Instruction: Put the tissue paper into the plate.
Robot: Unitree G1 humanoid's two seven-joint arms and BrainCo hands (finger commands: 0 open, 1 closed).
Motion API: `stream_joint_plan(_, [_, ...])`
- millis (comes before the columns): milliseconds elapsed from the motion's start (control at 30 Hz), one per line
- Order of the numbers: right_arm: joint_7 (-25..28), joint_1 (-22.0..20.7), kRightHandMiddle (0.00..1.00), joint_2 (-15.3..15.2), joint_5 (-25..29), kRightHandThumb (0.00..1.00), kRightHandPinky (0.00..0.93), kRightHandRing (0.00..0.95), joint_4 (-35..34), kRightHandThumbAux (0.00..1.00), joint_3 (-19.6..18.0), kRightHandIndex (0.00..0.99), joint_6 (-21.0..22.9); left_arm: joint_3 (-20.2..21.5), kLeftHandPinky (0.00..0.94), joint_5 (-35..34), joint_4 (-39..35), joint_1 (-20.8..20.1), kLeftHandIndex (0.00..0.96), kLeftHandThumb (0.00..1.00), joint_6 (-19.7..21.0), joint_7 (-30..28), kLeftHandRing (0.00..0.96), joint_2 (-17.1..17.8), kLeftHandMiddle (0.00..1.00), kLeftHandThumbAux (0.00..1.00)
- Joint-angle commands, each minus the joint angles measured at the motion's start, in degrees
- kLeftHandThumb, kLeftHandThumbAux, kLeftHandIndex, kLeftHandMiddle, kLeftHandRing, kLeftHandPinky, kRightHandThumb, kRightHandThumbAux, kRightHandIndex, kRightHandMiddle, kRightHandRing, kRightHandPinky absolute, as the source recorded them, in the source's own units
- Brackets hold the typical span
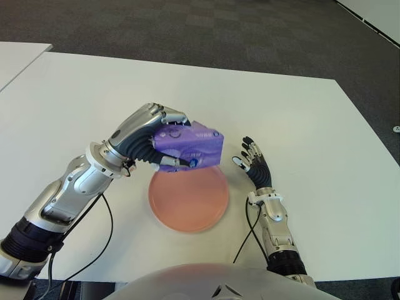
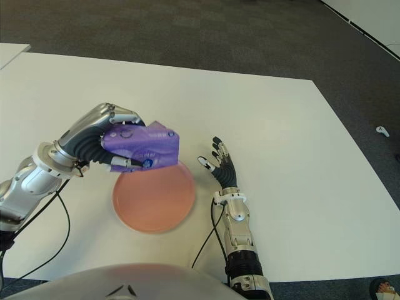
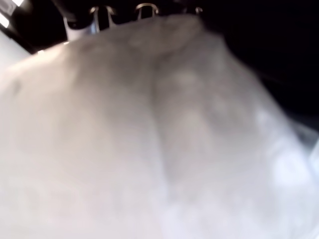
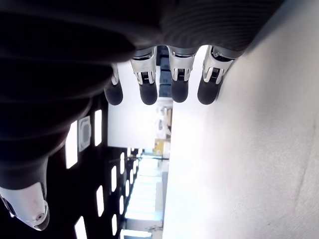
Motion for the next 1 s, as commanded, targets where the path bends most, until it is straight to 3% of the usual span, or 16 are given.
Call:
stream_joint_plan(33, [0.26,5.35,0.031,0.85,-0.06,0.100,0.050,0.023,7.42,0.633,0.80,0.047,9.02,0.20,0.806,-1.23,-2.57,2.88,0.444,0.754,1.17,-6.43,0.840,0.21,0.835,0.694])
stream_joint_plan(233, [0.22,5.27,0.029,1.03,0.10,0.102,0.051,0.022,7.73,0.631,0.67,0.047,8.74,1.15,0.817,1.60,-5.73,8.95,0.443,0.753,1.90,-8.29,0.842,-0.78,0.838,0.694])
stream_joint_plan(367, [0.14,5.26,0.029,1.14,-0.07,0.103,0.053,0.022,7.85,0.627,0.70,0.048,8.62,1.96,0.822,2.32,-8.91,10.19,0.443,0.752,7.56,-11.94,0.844,-0.41,0.839,0.694])
stream_joint_plan(500, [0.14,5.35,0.030,1.25,-0.13,0.105,0.055,0.023,7.97,0.622,0.77,0.049,8.27,1.21,0.828,6.61,-12.53,9.20,0.443,0.752,15.78,-17.24,0.845,-0.08,0.840,0.694])
stream_joint_plan(633, [0.14,5.44,0.030,1.21,-0.27,0.105,0.049,0.022,7.95,0.615,0.94,0.047,8.23,-0.62,0.830,10.85,-10.15,6.77,0.443,0.752,18.97,-18.57,0.846,-2.12,0.841,0.695])
stream_joint_plan(800, [0.18,5.43,0.030,1.16,-0.21,0.099,0.043,0.019,7.84,0.610,0.97,0.046,8.72,-3.30,0.795,17.75,0.44,4.38,0.443,0.752,14.82,-14.51,0.833,-3.79,0.832,0.695])
stream_joint_plan(1000, [0.03,5.59,0.029,1.20,-0.15,0.096,0.048,0.019,7.40,0.613,0.94,0.050,9.17,-2.65,0.778,21.52,2.45,6.25,0.443,0.752,9.93,-9.80,0.826,-4.21,0.823,0.696])
